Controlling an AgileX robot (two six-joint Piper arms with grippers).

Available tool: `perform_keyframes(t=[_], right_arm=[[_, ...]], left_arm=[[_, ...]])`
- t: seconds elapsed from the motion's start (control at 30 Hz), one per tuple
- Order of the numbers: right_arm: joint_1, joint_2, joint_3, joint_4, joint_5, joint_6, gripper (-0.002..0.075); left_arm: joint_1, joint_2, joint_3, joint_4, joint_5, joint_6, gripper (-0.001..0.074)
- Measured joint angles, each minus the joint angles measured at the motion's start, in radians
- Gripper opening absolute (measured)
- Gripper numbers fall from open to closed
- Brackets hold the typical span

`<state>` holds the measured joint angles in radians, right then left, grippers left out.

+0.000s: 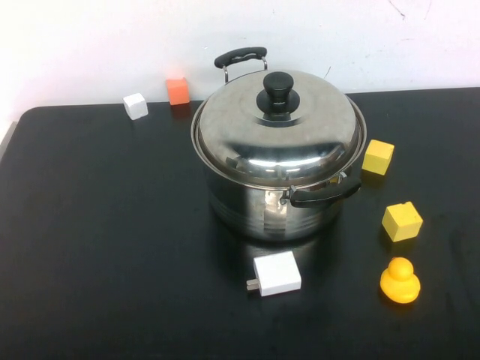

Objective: Cover the pot

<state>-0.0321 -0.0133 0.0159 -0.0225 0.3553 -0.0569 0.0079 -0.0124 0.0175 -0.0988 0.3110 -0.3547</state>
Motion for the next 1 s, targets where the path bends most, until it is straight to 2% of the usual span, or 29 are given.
perform_keyframes(t=[0.33, 0.53, 0.67, 1.0], right_arm=[[0.0, 0.0, 0.0, 0.0, 0.0, 0.0, -0.0002], [0.0, 0.0, 0.0, 0.0, 0.0, 0.0, -0.0002], [0.0, 0.0, 0.0, 0.0, 0.0, 0.0, -0.0002], [0.0, 0.0, 0.0, 0.0, 0.0, 0.0, -0.0002]], left_arm=[[0.0, 0.0, 0.0, 0.018, 0.0, 0.015, -0.0001], [0.0, 0.0, 0.0, 0.015, 0.0, 0.281, -0.0001], [0.0, 0.0, 0.0, 0.01, 0.002, 0.355, -0.0001], [0.0, 0.0, 0.0, 0.01, 0.002, 0.36, -0.0001]])
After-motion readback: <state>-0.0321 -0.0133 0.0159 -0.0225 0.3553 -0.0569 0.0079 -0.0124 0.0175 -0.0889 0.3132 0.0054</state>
